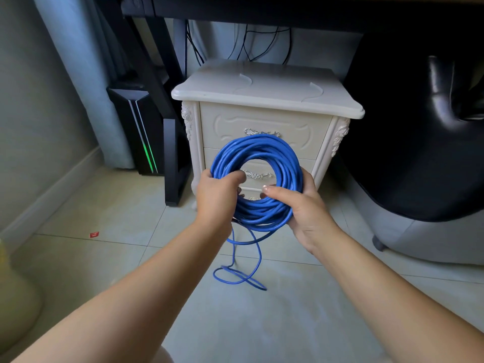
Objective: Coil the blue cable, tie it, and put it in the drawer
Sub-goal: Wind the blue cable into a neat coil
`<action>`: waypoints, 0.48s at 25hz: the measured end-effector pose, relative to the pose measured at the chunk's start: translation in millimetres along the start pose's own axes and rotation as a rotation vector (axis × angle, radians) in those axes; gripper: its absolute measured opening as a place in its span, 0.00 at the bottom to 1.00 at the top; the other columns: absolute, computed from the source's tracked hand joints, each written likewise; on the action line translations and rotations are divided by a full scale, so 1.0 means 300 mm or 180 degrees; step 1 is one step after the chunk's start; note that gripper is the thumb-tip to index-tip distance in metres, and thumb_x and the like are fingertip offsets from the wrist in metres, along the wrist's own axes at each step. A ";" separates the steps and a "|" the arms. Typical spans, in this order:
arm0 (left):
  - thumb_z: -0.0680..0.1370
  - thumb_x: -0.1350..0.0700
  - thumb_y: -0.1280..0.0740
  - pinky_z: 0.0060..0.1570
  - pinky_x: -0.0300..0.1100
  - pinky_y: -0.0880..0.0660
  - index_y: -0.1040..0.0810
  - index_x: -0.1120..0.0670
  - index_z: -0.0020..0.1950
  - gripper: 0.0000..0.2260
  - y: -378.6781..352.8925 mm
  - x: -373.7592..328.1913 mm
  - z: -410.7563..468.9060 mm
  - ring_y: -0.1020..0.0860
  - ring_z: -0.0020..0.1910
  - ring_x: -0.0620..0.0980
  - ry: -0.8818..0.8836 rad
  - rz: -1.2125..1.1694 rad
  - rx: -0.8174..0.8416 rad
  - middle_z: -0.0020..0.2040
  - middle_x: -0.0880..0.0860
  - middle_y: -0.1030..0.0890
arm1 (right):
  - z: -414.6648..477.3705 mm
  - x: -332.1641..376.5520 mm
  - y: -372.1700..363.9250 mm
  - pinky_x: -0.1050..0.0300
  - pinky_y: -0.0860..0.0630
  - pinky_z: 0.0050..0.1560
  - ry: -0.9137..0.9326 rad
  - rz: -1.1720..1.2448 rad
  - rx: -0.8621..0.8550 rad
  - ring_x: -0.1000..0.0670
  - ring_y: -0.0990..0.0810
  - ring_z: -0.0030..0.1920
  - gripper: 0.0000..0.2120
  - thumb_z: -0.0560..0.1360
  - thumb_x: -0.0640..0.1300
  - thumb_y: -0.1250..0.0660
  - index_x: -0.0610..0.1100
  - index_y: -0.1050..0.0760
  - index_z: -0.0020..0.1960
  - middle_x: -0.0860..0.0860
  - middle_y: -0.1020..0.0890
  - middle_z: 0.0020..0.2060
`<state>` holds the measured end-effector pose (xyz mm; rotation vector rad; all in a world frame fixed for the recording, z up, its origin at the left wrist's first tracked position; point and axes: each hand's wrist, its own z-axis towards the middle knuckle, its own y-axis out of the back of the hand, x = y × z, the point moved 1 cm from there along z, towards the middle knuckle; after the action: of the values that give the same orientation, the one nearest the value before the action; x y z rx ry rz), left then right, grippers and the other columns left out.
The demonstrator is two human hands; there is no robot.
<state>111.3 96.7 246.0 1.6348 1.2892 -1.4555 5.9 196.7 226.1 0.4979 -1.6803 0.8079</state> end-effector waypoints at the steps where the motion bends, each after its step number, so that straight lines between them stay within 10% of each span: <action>1: 0.73 0.63 0.31 0.42 0.48 0.25 0.26 0.55 0.48 0.07 -0.004 0.009 -0.007 0.25 0.36 0.51 0.0072 -0.0035 0.0090 0.35 0.53 0.25 | 0.005 -0.001 0.000 0.43 0.20 0.56 0.0092 -0.0110 -0.0167 0.43 0.18 0.49 0.30 0.62 0.36 0.25 0.50 0.28 0.62 0.48 0.20 0.46; 6: 0.75 0.59 0.29 0.45 0.47 0.20 0.22 0.56 0.50 0.05 0.006 0.006 -0.003 0.19 0.40 0.50 0.0377 0.0443 0.0922 0.42 0.55 0.20 | 0.026 0.037 0.030 0.38 0.20 0.48 0.0443 -0.0709 -0.0693 0.48 0.23 0.37 0.22 0.61 0.32 0.32 0.54 0.24 0.50 0.56 0.22 0.33; 12: 0.69 0.55 0.22 0.62 0.43 0.28 0.38 0.39 0.75 0.40 0.028 -0.031 0.041 0.28 0.67 0.43 -0.0633 0.1221 0.1366 0.69 0.45 0.29 | 0.008 0.074 0.047 0.52 0.23 0.46 0.0700 -0.2086 -0.0580 0.52 0.20 0.40 0.24 0.64 0.34 0.30 0.58 0.26 0.53 0.58 0.19 0.39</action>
<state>115.0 80.1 250.7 1.8204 0.5347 -1.6661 -11.4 206.4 243.6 0.7467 -1.2546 0.2166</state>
